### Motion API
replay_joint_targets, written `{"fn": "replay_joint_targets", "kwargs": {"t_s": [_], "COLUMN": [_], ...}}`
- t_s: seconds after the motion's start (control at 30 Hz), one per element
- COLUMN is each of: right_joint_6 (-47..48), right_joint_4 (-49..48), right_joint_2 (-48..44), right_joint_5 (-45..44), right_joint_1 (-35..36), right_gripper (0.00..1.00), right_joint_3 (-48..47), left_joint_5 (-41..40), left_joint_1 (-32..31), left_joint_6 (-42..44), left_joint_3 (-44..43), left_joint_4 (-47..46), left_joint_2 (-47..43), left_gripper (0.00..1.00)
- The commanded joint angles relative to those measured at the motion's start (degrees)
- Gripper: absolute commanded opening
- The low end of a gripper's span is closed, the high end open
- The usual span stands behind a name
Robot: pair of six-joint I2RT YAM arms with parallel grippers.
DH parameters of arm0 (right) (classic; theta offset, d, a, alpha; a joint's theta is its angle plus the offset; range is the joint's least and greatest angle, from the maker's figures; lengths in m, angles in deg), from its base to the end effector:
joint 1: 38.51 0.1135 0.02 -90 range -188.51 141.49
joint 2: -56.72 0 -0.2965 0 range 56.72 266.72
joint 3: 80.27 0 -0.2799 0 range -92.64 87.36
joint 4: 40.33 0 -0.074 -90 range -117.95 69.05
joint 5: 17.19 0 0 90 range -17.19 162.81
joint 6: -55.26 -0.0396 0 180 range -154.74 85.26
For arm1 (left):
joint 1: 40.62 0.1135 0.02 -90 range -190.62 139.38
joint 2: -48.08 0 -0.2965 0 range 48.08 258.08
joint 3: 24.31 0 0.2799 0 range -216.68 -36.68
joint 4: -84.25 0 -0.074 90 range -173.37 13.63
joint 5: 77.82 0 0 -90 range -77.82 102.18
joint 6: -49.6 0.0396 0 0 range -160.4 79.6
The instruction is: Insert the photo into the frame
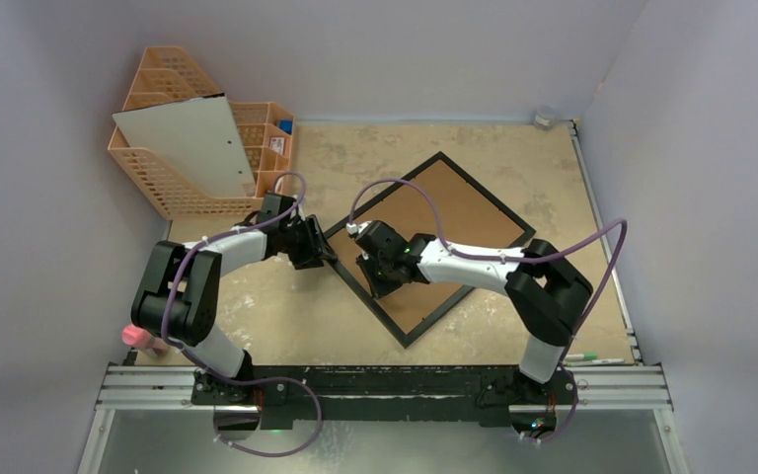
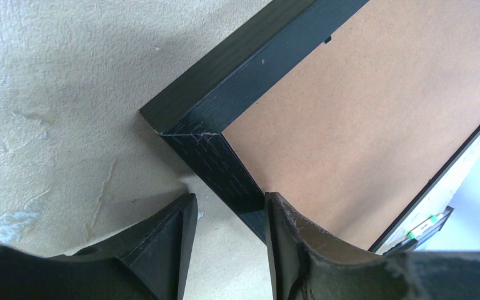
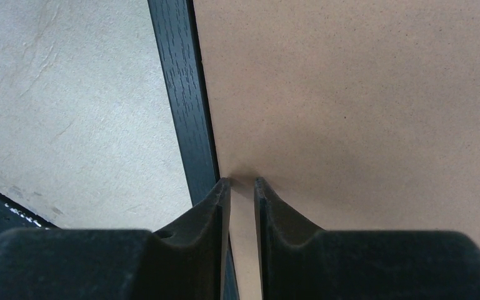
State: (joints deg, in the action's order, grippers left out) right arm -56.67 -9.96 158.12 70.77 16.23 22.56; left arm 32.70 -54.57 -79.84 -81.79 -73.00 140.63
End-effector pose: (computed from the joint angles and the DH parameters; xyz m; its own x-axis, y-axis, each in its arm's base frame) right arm 0.2319 0.3255 0.1967 -0.7368 -0.3957 -0.5482 -0.5702 0.7994 0.1894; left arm 0.3086 -0.0910 0.1549 -0.8929 -0.3912 -0.2228 -0.2075 0.7968 -0.5675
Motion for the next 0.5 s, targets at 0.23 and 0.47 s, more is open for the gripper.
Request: {"fn": "replay_joint_targets", "kwargs": {"t_s": [0.23, 0.47], "right_joint_6": [-0.26, -1.78], "right_joint_4": [4.64, 7.20], "right_joint_2": [7.23, 9.68], "right_joint_5": [-5.55, -8.42], "right_joint_1": [1.60, 3.18], "right_gripper": [0.24, 0.24], "right_joint_3": [1.26, 0.79], "left_joint_5": [-5.22, -5.40], "left_joint_1": [0.07, 0.07], "left_joint_6": [1.82, 1.80], "left_joint_3": [1.81, 1.61], "left_joint_4": [4.13, 4.21], "left_joint_2": [1.21, 1.29], "left_gripper": [0.46, 0.46]}}
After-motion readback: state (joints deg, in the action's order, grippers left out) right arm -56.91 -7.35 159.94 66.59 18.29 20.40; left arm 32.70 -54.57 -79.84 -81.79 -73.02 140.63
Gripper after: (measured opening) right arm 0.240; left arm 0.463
